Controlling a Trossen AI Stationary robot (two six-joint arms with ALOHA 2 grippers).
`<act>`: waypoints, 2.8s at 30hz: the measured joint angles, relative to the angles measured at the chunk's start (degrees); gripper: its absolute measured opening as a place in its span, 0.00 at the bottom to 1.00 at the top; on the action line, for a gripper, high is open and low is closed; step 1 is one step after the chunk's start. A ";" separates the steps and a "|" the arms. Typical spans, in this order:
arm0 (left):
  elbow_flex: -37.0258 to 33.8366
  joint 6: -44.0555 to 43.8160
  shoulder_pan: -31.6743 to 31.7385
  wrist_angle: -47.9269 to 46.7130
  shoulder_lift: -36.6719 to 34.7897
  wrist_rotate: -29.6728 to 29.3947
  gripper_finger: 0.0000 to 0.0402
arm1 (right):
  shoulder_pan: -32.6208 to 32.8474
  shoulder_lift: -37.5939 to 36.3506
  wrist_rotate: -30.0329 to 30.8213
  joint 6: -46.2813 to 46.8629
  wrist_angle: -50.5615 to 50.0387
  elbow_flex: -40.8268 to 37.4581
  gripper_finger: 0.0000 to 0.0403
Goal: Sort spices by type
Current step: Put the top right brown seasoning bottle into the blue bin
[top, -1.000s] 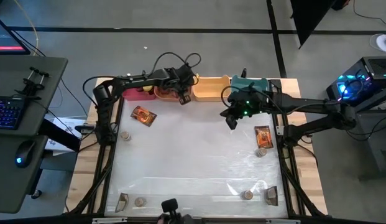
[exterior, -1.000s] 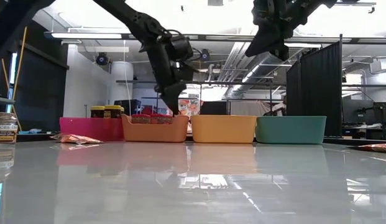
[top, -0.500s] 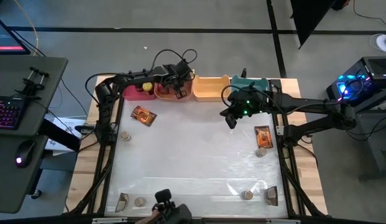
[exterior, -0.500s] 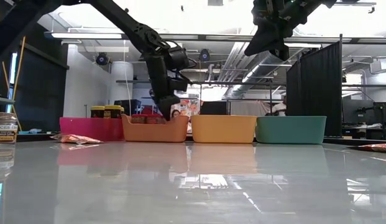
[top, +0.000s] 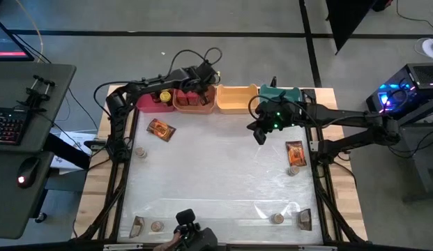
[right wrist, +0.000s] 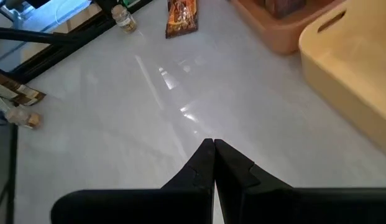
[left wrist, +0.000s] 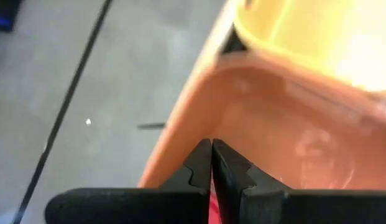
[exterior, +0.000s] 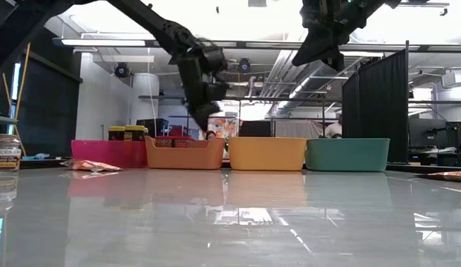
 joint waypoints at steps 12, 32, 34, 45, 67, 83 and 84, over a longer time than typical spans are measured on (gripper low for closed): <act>10.26 -13.65 -4.01 -5.02 -4.80 19.52 0.00 | -0.28 -0.07 2.26 -5.78 -12.04 7.64 0.00; -41.77 -38.42 -28.70 33.90 -44.29 28.32 0.00 | 22.50 -10.57 -1.41 22.65 -51.85 7.64 0.00; -44.11 -39.70 -29.28 37.16 -47.95 23.90 0.00 | 25.12 -11.81 0.90 28.95 -54.90 7.64 0.01; -44.97 -32.58 -27.14 37.97 -56.61 15.61 0.00 | 28.94 -12.28 -0.65 44.52 -52.71 -1.66 0.45; -45.02 -34.53 -26.09 36.31 -56.67 14.91 0.00 | 26.81 -3.45 -4.17 52.80 -31.94 -18.39 0.63; -45.02 -34.48 -26.11 36.33 -56.65 14.82 0.00 | 26.93 7.10 -6.63 44.98 -27.60 -18.37 0.63; -45.02 -34.39 -26.11 36.31 -56.65 14.82 0.00 | 26.93 7.68 -7.05 45.02 -27.70 -18.37 0.63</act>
